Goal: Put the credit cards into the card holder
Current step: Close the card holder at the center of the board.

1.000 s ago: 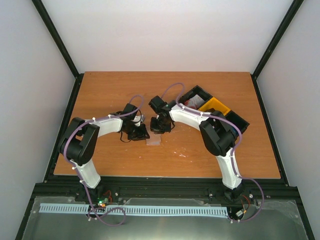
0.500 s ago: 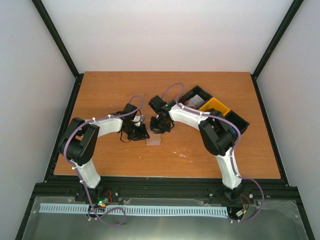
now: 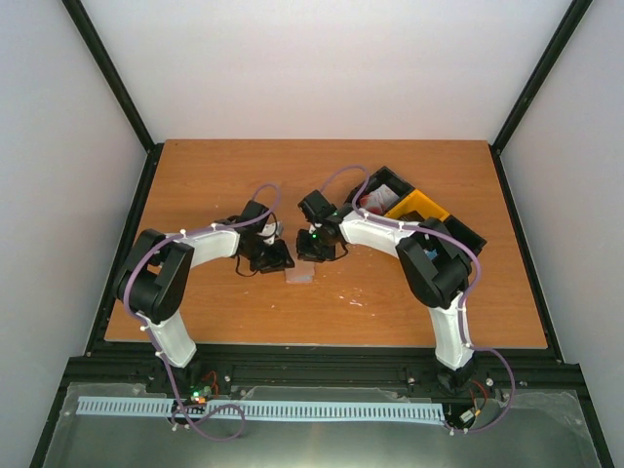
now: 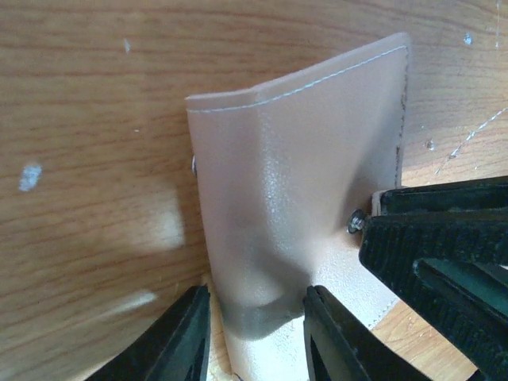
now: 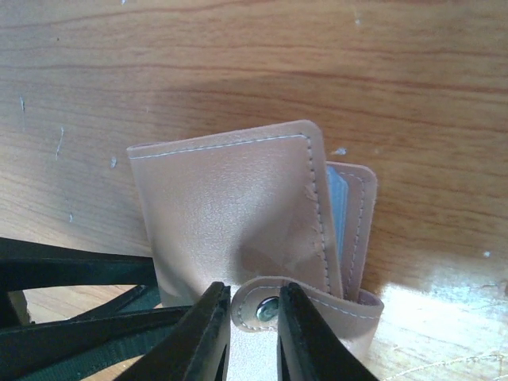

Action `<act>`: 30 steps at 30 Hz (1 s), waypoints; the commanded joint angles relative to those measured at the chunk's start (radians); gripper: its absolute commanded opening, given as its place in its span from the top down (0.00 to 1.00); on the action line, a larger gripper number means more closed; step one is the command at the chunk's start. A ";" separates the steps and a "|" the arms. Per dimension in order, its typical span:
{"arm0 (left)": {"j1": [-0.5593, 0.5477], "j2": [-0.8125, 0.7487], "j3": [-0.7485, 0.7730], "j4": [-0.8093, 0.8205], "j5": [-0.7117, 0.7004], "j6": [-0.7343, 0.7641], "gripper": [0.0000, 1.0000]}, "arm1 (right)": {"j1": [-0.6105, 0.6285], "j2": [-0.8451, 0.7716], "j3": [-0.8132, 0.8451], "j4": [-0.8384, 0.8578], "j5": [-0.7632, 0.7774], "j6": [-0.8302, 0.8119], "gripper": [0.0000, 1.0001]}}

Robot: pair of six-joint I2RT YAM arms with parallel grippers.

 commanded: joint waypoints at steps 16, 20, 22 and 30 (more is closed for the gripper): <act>0.001 0.055 0.026 0.000 -0.059 0.017 0.75 | -0.004 -0.007 -0.042 0.102 -0.032 -0.026 0.95; 0.000 0.054 0.022 0.001 -0.056 0.019 0.76 | -0.005 0.033 0.001 0.022 -0.007 -0.038 0.94; 0.000 0.054 0.022 0.000 -0.060 0.017 0.76 | -0.005 0.041 0.009 -0.006 0.009 -0.044 0.93; 0.000 0.056 0.022 0.002 -0.059 0.018 0.76 | -0.004 0.053 0.031 -0.009 -0.017 -0.062 0.89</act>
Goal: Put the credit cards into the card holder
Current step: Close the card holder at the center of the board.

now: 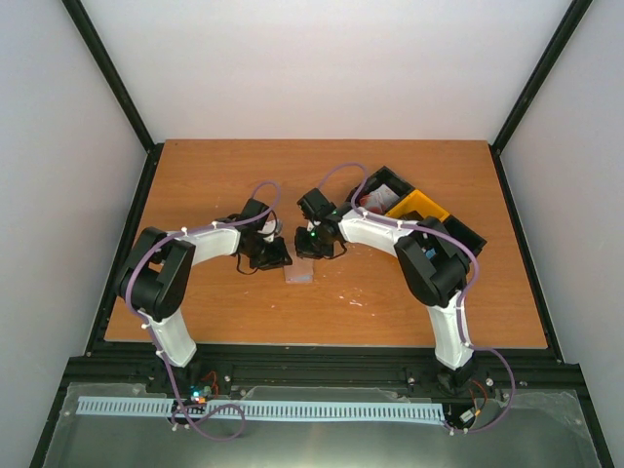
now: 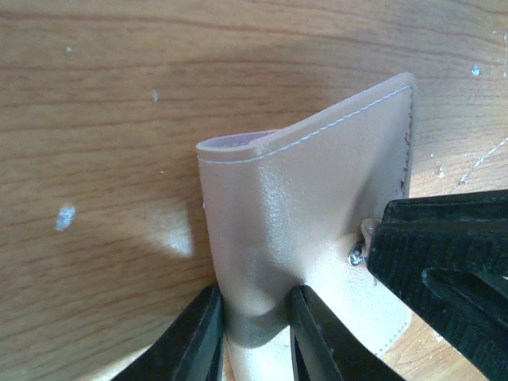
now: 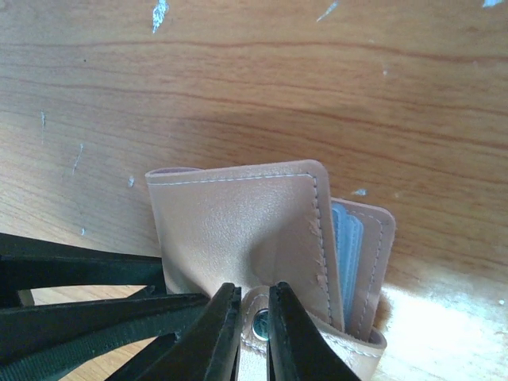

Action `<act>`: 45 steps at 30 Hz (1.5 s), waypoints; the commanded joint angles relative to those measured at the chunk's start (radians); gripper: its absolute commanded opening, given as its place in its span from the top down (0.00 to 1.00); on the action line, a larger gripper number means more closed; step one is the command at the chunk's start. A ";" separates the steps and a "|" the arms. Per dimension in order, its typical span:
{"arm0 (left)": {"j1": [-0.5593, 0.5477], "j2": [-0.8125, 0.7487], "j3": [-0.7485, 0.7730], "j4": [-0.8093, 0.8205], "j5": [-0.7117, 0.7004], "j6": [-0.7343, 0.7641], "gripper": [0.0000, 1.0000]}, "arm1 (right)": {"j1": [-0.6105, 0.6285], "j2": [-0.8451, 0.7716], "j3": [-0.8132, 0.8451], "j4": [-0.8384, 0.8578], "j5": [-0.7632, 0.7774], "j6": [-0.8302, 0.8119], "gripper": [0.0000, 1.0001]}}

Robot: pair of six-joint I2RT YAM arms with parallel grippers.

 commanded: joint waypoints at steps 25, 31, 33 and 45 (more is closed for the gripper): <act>0.000 0.041 0.005 -0.009 -0.023 0.023 0.76 | 0.002 -0.023 -0.010 0.009 -0.052 0.005 0.83; 0.000 0.042 0.006 -0.011 -0.021 0.022 0.76 | -0.001 -0.070 0.008 -0.017 0.036 0.013 0.81; 0.001 0.043 0.006 -0.011 -0.022 0.023 0.76 | -0.002 -0.086 -0.001 -0.038 0.074 0.019 0.82; 0.001 0.047 0.006 -0.004 -0.006 0.028 0.76 | 0.000 -0.105 -0.084 -0.046 0.036 0.017 0.87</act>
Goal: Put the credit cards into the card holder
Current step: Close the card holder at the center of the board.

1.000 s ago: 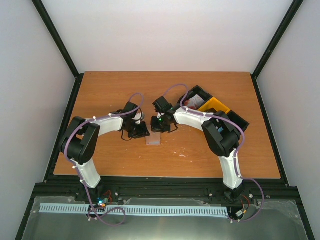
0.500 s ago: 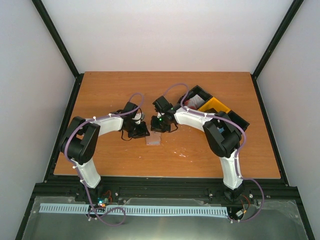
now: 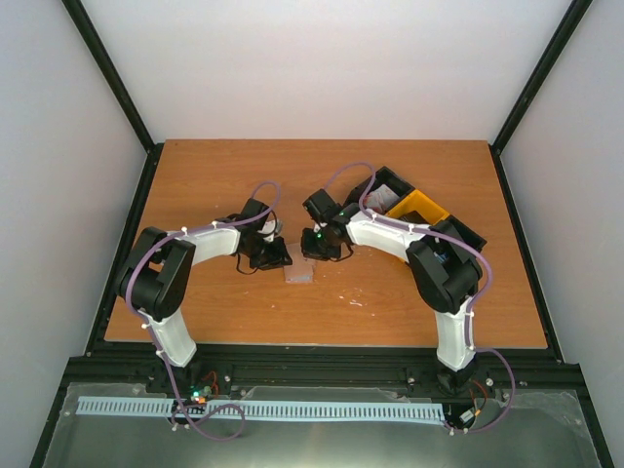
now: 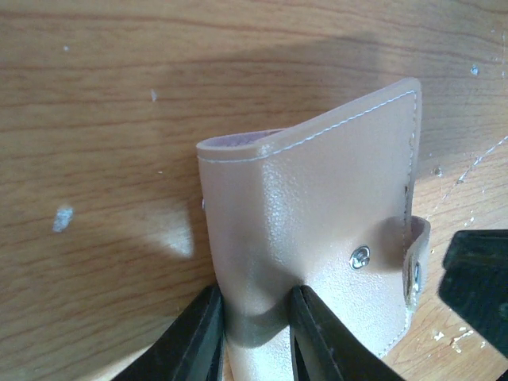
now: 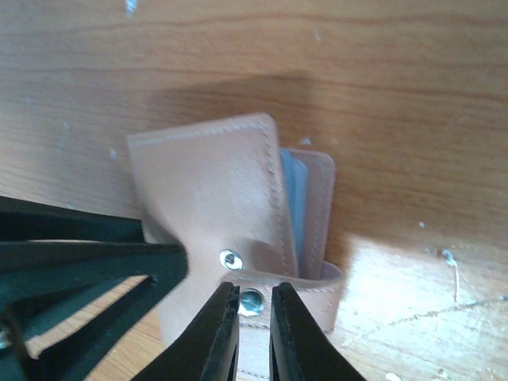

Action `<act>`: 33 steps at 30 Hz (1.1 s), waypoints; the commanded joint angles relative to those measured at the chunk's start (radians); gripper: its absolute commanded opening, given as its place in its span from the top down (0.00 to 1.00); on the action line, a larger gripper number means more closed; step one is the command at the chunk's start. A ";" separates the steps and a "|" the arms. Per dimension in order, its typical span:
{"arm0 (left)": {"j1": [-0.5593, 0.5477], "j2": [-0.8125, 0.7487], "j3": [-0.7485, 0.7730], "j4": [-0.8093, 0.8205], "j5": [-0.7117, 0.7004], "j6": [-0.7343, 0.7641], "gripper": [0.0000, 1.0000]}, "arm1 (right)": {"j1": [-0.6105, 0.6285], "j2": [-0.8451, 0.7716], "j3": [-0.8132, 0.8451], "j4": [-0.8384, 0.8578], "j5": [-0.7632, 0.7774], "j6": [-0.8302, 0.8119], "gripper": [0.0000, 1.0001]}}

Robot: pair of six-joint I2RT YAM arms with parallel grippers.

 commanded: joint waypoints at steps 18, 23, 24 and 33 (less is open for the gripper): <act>-0.001 0.076 0.004 0.002 0.007 0.060 0.74 | 0.003 0.034 -0.058 0.113 -0.104 0.040 0.87; -0.001 0.076 0.005 0.001 0.007 0.058 0.74 | 0.003 0.024 -0.045 0.102 -0.095 0.024 0.87; -0.001 0.075 0.005 0.001 0.007 0.057 0.74 | 0.005 0.013 -0.037 0.094 -0.086 0.014 0.87; 0.000 0.075 0.014 0.007 0.037 0.059 0.73 | 0.023 -0.025 0.041 -0.138 0.135 -0.021 0.70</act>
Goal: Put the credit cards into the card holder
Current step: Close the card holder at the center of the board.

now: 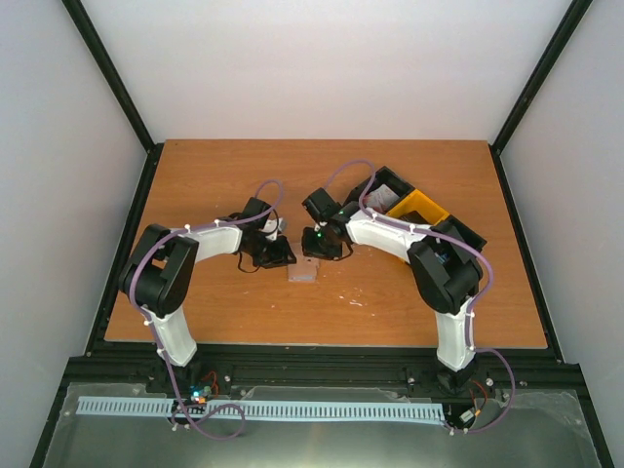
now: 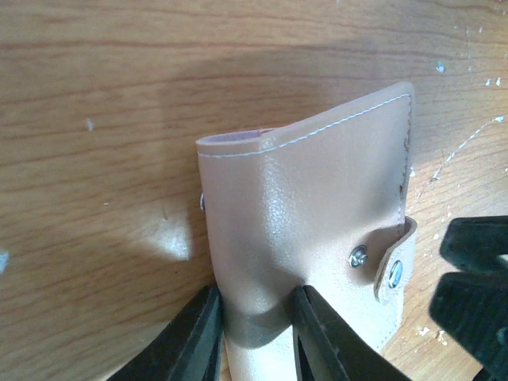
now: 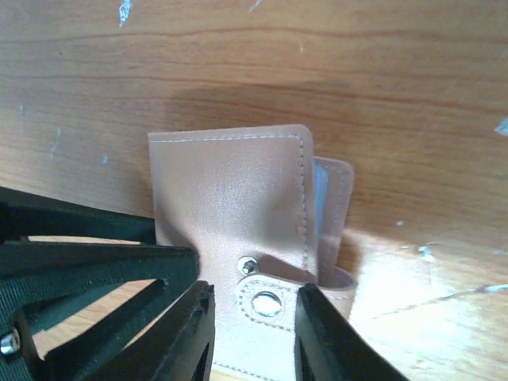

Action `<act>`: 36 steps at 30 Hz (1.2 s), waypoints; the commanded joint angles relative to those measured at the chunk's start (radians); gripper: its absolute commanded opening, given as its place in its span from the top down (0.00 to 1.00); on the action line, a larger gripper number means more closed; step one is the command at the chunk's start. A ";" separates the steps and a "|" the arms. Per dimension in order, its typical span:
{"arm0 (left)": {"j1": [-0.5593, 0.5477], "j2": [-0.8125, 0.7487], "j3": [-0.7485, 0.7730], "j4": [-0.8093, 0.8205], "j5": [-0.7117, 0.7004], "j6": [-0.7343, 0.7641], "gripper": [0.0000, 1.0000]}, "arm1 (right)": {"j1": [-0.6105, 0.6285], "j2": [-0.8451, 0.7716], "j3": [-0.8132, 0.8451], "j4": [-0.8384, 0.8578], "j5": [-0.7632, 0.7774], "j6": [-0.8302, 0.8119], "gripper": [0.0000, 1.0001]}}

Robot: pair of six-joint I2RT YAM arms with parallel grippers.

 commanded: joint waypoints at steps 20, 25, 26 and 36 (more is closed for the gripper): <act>0.037 0.051 -0.071 0.043 0.119 -0.088 0.74 | 0.146 0.194 0.332 -0.398 0.395 -0.025 0.69; 0.037 0.051 -0.072 0.050 0.130 -0.087 0.74 | 0.146 0.208 0.353 -0.416 0.431 -0.023 0.77; 0.037 0.052 -0.072 0.049 0.130 -0.087 0.74 | 0.146 0.207 0.354 -0.417 0.435 -0.023 0.80; 0.037 0.058 -0.066 0.051 0.135 -0.081 0.74 | 0.146 0.185 0.349 -0.417 0.448 -0.012 0.97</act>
